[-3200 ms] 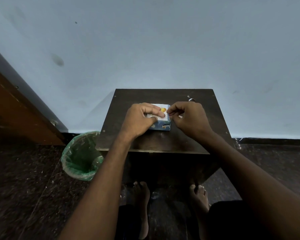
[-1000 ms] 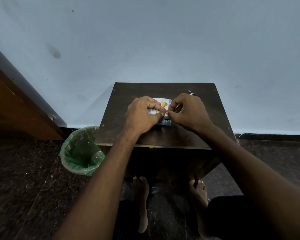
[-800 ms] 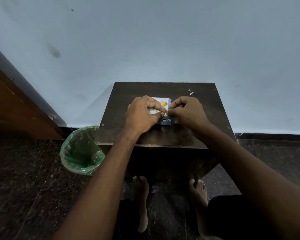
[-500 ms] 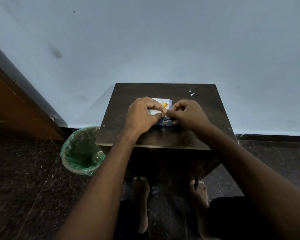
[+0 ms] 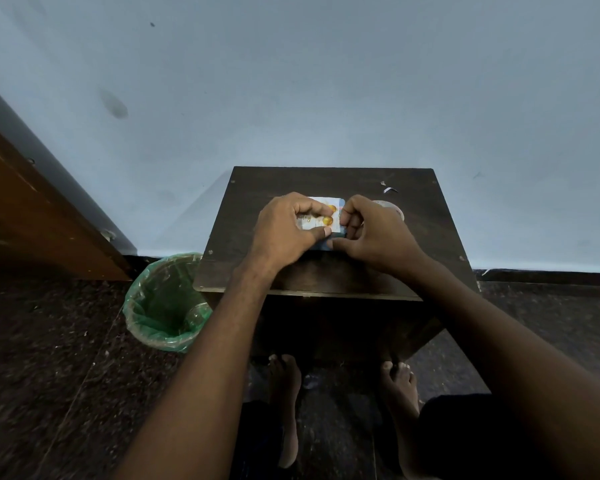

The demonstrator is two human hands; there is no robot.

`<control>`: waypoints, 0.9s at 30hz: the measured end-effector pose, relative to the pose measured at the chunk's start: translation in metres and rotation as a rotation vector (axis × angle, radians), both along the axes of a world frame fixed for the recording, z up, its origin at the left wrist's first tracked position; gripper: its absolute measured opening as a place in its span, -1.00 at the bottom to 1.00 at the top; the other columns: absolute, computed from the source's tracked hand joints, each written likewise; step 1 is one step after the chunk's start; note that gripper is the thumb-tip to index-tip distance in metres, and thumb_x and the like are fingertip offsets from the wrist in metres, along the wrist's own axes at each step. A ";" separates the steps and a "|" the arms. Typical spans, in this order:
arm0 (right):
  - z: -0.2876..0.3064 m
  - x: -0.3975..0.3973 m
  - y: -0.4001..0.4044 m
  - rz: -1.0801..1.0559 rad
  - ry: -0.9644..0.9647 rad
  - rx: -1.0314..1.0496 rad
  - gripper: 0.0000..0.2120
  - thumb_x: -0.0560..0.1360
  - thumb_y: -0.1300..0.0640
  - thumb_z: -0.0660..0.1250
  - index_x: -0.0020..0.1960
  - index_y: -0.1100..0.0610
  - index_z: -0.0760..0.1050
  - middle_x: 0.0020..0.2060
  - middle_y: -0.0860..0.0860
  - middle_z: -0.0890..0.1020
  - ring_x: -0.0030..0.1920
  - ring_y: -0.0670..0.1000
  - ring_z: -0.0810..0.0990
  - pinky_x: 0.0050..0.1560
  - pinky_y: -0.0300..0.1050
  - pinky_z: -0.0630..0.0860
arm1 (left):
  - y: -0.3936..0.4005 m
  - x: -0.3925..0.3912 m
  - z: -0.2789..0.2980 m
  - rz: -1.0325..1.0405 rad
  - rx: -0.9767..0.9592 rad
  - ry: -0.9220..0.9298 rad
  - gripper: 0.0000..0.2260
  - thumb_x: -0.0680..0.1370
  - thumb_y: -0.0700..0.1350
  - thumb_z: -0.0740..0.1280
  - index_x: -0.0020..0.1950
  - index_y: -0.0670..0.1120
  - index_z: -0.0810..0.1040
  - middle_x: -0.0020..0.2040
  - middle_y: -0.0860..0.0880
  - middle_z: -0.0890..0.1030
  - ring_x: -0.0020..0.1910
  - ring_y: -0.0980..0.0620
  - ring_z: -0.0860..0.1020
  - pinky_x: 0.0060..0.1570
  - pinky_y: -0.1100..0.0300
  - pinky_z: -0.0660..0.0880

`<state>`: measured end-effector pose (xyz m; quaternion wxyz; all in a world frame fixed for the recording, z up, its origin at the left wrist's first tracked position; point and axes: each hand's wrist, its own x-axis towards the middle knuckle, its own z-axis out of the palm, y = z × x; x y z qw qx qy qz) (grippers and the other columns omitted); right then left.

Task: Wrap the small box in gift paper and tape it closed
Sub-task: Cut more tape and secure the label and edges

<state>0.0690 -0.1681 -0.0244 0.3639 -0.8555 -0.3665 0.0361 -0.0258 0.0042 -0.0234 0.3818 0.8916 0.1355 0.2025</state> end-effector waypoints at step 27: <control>0.009 0.016 -0.005 -0.220 0.182 -0.100 -0.79 0.36 0.20 0.57 -0.12 -0.04 0.62 -0.21 -0.11 0.68 -0.11 -0.05 0.66 0.01 -0.02 0.64 | 0.027 -0.008 0.017 0.079 0.216 0.179 -0.17 0.28 -0.14 0.73 0.50 0.02 0.50 0.35 -0.04 0.49 0.42 -0.09 0.35 0.27 0.23 0.28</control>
